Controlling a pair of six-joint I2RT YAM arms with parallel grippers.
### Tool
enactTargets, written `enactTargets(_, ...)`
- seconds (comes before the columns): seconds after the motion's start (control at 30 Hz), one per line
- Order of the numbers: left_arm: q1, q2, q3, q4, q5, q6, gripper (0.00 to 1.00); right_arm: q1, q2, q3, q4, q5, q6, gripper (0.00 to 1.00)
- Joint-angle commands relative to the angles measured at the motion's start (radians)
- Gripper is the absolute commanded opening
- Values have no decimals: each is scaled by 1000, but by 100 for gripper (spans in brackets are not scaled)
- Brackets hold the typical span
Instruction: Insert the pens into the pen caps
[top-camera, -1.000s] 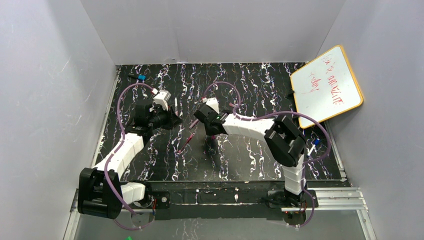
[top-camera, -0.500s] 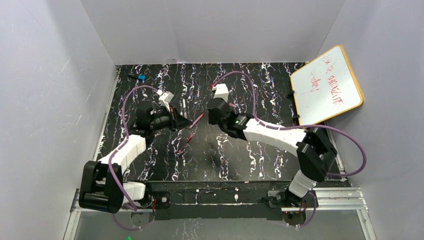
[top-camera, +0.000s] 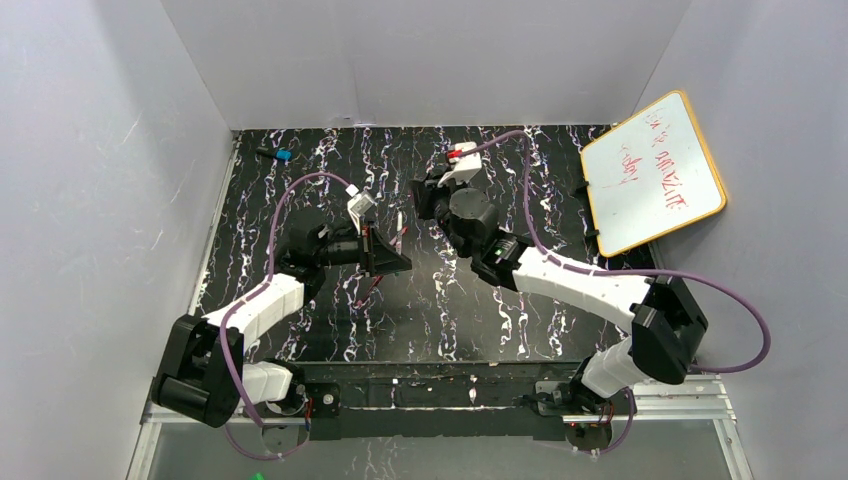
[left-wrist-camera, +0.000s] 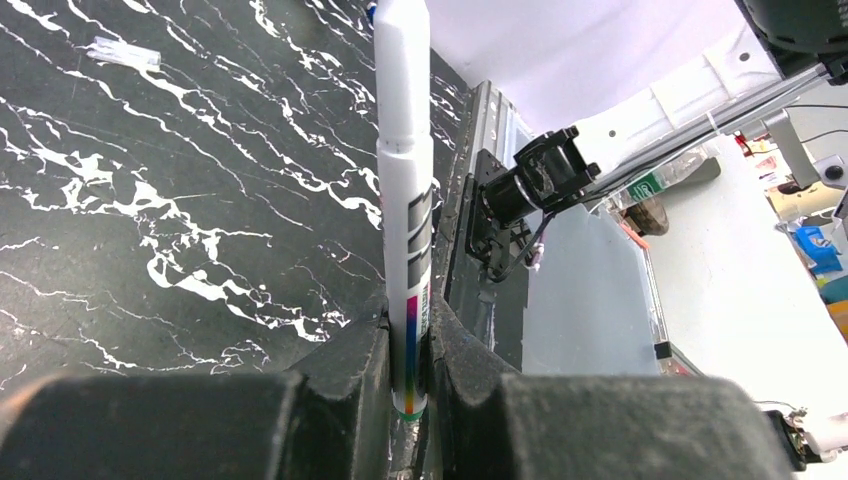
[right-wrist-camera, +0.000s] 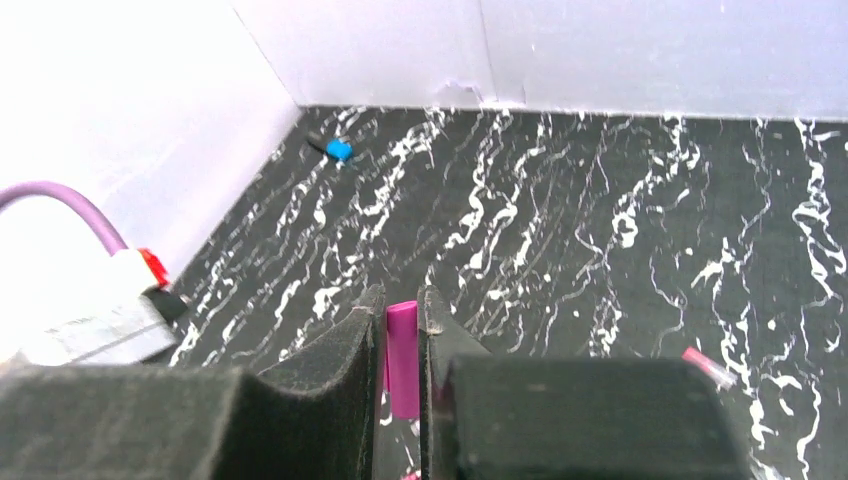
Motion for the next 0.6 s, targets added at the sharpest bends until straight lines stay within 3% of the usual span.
enactTargets(0.0,-1,0,-12,102,63,-58,0,-5,-50,16,148,8,-59,16)
enactTargets(0.57,-11,7,-14,148,86,-90,0,-5,-41,57,161,-117,25,13)
